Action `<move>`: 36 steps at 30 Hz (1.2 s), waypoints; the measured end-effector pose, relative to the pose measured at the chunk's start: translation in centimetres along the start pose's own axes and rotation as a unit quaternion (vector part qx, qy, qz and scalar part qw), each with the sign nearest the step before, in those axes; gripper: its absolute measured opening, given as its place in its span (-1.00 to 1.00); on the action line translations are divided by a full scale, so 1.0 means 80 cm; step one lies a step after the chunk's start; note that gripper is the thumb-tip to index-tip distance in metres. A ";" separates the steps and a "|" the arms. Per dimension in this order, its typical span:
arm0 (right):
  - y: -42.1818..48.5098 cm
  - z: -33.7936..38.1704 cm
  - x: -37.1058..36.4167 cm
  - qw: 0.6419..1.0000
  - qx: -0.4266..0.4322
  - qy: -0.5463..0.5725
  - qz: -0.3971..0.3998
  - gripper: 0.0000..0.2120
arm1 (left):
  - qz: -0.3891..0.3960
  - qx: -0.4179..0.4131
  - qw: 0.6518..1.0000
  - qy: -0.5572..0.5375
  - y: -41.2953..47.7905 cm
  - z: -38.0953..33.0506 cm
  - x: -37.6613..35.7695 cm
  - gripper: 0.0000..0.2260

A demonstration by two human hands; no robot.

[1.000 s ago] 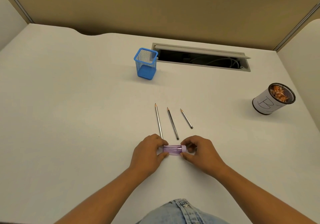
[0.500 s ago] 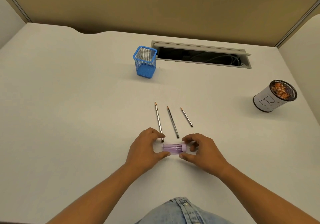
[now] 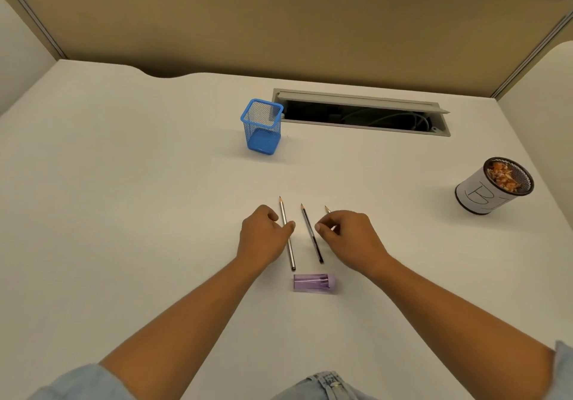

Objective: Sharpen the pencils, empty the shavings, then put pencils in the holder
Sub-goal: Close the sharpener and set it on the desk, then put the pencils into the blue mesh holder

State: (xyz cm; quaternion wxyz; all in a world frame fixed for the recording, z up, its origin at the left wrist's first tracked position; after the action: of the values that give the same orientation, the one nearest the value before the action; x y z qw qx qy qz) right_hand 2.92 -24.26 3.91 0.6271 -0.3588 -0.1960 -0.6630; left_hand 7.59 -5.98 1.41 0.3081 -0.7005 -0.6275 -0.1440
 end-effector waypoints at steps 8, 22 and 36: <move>0.055 0.017 -0.015 0.995 -0.051 -0.083 -0.003 -0.78 | -0.022 0.015 0.998 0.062 0.049 -0.015 -0.007 -0.69; 0.081 0.017 -0.025 0.992 -0.048 -0.113 0.017 -0.79 | -0.025 0.014 0.996 0.089 0.072 -0.020 -0.020 -0.85; 0.078 0.024 -0.008 0.996 -0.039 -0.079 -0.006 -0.70 | -0.034 0.012 0.992 0.122 0.075 -0.031 -0.017 -0.83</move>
State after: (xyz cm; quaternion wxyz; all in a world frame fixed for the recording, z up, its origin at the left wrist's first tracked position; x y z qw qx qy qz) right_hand 9.39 -23.28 3.53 0.5914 -0.4329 -0.2211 -0.6434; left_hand 13.64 -8.68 1.02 0.3857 -0.6525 -0.6100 -0.2310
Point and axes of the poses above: each hand's wrist, its own y-axis towards the middle knuckle, its own x-axis out of the back of the hand, z = x × y, the point moved 2 cm from there along y, towards the middle knuckle, and after that the axes turned 1 degree about z, right-handed, at the moved point
